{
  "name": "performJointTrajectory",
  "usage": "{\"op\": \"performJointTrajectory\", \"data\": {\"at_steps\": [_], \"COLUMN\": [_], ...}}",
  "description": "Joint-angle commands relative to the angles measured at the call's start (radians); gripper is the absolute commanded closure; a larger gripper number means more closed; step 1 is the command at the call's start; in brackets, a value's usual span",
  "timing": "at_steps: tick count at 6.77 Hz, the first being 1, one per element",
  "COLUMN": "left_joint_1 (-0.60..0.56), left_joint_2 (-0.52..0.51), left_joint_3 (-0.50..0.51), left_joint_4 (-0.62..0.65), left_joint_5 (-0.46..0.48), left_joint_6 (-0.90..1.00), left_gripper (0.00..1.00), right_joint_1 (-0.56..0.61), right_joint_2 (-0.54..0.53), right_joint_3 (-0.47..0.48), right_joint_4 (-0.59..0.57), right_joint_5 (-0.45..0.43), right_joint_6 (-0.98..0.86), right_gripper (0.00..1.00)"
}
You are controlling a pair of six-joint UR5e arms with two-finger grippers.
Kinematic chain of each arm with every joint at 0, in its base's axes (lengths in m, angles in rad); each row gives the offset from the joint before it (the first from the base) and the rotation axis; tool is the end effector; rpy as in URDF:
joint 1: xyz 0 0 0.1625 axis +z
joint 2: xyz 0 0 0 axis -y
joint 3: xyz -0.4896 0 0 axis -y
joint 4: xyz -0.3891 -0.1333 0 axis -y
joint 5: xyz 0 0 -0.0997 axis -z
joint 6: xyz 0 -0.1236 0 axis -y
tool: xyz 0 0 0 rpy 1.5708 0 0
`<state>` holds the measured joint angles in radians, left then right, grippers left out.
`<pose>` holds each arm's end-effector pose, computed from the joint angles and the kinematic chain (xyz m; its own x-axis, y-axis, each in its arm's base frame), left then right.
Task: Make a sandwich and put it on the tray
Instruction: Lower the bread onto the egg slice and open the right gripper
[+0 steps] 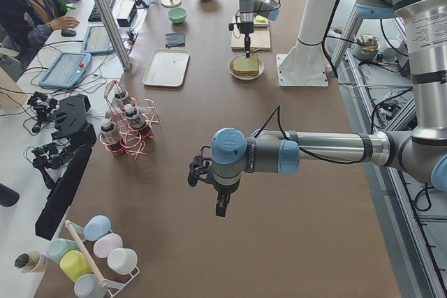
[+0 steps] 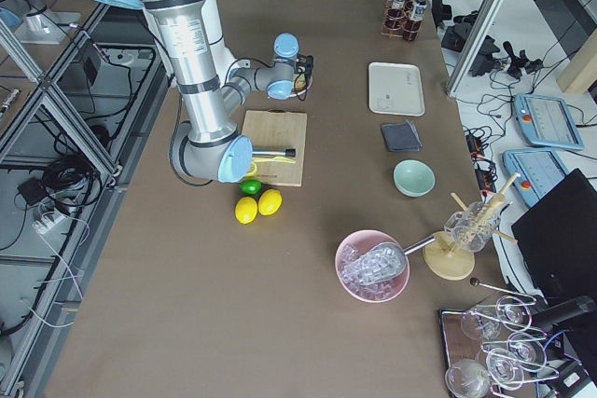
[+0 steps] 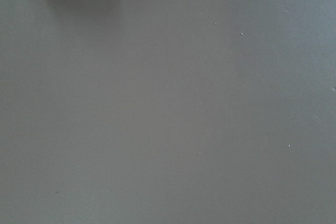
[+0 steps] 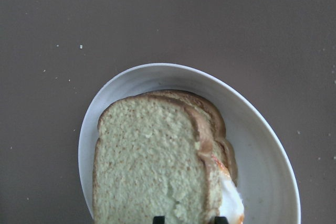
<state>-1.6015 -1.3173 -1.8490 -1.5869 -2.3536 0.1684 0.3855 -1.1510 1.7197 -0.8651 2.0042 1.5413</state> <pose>-0.0574 -0.3678 0.7103 0.7046 0.1743 -0.6879 -0.0887 0.9834 0.1583 -0.5845 -0.3250 0.3375 0.2696 0.0805 0.9596 0.0389 0.9948 -0.0944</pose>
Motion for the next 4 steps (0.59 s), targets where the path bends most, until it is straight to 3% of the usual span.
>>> {"op": "performJointTrajectory", "data": {"at_steps": [1,2,4], "left_joint_1": [0.005,0.046,0.228], "left_joint_2": [-0.011,-0.029,-0.107], "left_joint_3": [-0.016,-0.059,-0.14], "left_joint_4": [0.001,-0.001,-0.08], "left_joint_5": [-0.054,-0.102,-0.121], "left_joint_6": [-0.08,-0.187,-0.5], "left_gripper": [0.02,0.03,0.03], "right_joint_1": [0.03,0.096,0.341], "right_joint_2": [0.001,-0.007,-0.062], "right_joint_3": [0.012,0.021,0.027], "right_joint_4": [-0.002,-0.014,-0.073], "right_joint_5": [0.033,0.104,0.325], "right_joint_6": [-0.003,-0.003,-0.097], "right_gripper": [0.0,0.0,0.0]}}
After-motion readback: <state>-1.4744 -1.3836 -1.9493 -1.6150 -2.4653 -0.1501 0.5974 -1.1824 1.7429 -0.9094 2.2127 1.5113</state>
